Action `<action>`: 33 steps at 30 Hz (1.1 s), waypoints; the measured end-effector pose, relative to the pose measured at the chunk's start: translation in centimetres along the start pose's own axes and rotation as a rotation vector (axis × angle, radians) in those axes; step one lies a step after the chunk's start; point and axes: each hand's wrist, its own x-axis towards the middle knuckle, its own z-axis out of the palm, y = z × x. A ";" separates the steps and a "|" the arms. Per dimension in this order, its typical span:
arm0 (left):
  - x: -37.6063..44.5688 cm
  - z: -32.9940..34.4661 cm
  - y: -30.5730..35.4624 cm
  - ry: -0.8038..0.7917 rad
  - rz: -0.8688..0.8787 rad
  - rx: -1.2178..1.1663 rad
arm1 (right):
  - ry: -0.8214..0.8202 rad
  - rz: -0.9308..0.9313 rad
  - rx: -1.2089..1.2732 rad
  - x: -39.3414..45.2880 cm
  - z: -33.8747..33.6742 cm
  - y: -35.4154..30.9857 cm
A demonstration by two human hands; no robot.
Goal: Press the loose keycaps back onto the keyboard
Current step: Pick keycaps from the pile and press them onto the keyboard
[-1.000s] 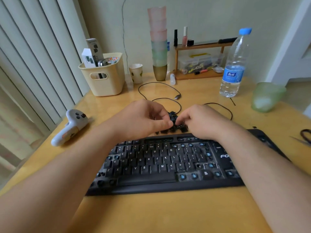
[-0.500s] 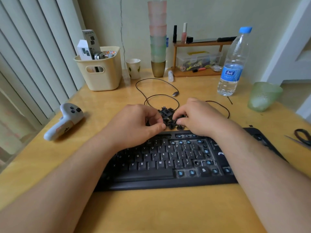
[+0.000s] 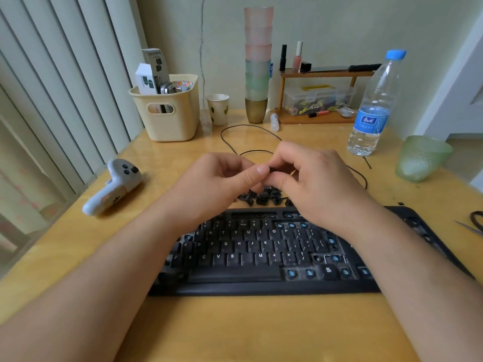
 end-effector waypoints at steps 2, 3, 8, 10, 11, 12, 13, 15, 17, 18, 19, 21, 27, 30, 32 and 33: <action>-0.1 -0.2 0.0 0.019 0.009 -0.032 | 0.066 -0.007 0.000 -0.1 0.1 0.0; -0.1 -0.2 0.0 0.025 0.012 -0.033 | 0.094 0.000 0.016 -0.1 0.1 0.0; -0.3 -0.3 -0.2 0.012 0.015 -0.009 | 0.149 0.015 0.073 -0.3 0.0 0.2; -0.3 -0.3 -0.2 0.009 0.005 0.011 | 0.162 0.020 0.070 -0.3 0.1 0.3; -0.3 -0.3 -0.2 0.006 0.003 0.015 | 0.162 0.023 0.067 -0.3 0.1 0.3; -0.3 -0.3 -0.2 0.002 0.006 0.012 | 0.159 0.027 0.064 -0.3 0.1 0.3; -0.3 -0.3 -0.2 0.002 0.011 0.005 | 0.156 0.034 0.061 -0.3 0.1 0.3; -0.3 -0.5 -0.3 0.005 0.013 0.002 | 0.150 0.054 0.063 -0.3 0.1 0.4; -0.2 -0.6 -0.3 0.017 0.002 -0.009 | 0.140 0.066 0.074 -0.3 0.1 0.4; -0.3 -0.7 -0.2 0.028 -0.006 -0.022 | 0.134 0.068 0.081 -0.3 0.1 0.3; -0.3 -0.8 -0.2 0.038 -0.013 -0.033 | 0.129 0.067 0.088 -0.4 0.1 0.2; -0.3 -0.9 -0.1 0.048 -0.023 -0.042 | 0.122 0.064 0.101 -0.4 0.1 0.1; -0.4 -0.8 0.1 0.052 -0.041 -0.010 | 0.113 0.044 0.119 -0.5 0.3 0.1; -0.4 -0.8 0.1 0.060 -0.054 0.010 | 0.095 -0.005 0.083 -0.5 0.2 0.4; -0.5 -0.7 0.3 0.057 -0.055 0.023 | 0.082 -0.044 0.044 -0.6 0.1 0.4; -0.6 -0.7 0.4 0.050 -0.053 0.025 | 0.077 -0.052 0.033 -0.6 0.0 0.4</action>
